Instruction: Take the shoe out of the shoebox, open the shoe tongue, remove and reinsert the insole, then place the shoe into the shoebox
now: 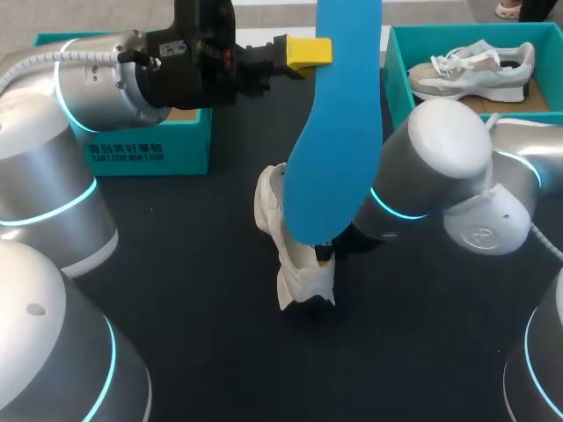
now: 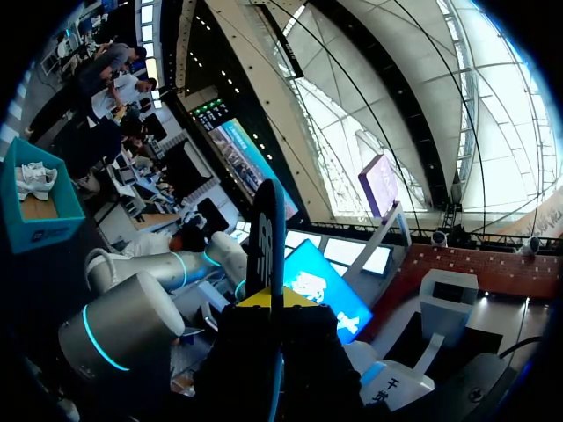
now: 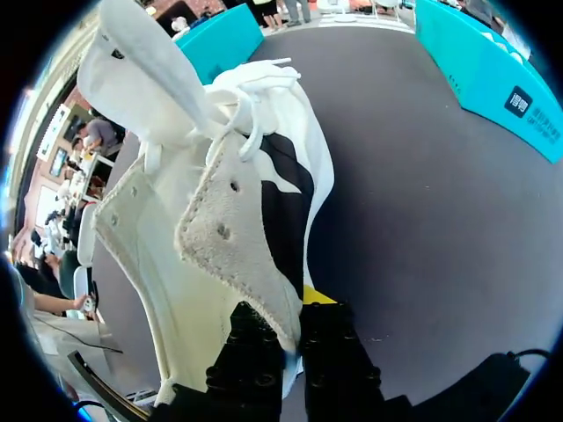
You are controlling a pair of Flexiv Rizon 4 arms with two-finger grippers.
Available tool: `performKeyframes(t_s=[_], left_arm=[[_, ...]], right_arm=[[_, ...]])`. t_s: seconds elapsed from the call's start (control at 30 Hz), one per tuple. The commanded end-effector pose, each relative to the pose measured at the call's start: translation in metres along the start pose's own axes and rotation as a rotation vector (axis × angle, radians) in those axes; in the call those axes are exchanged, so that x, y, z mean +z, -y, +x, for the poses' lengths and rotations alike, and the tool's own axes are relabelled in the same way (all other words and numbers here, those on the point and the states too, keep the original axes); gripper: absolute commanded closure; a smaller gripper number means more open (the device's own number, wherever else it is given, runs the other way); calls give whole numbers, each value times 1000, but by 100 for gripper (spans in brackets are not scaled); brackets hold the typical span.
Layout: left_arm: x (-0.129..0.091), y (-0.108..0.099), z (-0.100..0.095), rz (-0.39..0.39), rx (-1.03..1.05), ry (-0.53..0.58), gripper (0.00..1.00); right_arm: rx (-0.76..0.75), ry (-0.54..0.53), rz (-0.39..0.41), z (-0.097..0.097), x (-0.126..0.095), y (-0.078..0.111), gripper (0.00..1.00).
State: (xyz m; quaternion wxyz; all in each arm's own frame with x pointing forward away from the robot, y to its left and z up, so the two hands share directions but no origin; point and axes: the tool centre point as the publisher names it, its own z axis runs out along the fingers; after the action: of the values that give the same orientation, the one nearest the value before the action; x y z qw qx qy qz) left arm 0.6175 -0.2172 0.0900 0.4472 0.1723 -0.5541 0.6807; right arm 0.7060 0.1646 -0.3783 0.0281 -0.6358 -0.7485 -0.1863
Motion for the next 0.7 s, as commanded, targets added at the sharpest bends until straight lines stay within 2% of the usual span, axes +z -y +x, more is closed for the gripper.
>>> performKeyframes(t_s=[0.03, 0.3, 0.5, 0.53, 0.57, 0.7], left_arm=[[0, -1, -1, -1, 0, 0, 100], [0, -1, -1, -1, 0, 0, 100], [0, -1, -1, -1, 0, 0, 100], [0, -1, -1, -1, 0, 0, 100], [0, -1, -1, -1, 0, 0, 100], [0, -1, -1, -1, 0, 0, 100]], right_arm=[[4, 9, 17, 0, 15, 3, 100], [63, 43, 40, -12, 28, 14, 100], [88, 33, 34, -12, 32, 16, 100], [114, 18, 17, -12, 32, 16, 87], [114, 13, 23, -13, 31, 16, 0], [120, 8, 20, -12, 17, 17, 0]])
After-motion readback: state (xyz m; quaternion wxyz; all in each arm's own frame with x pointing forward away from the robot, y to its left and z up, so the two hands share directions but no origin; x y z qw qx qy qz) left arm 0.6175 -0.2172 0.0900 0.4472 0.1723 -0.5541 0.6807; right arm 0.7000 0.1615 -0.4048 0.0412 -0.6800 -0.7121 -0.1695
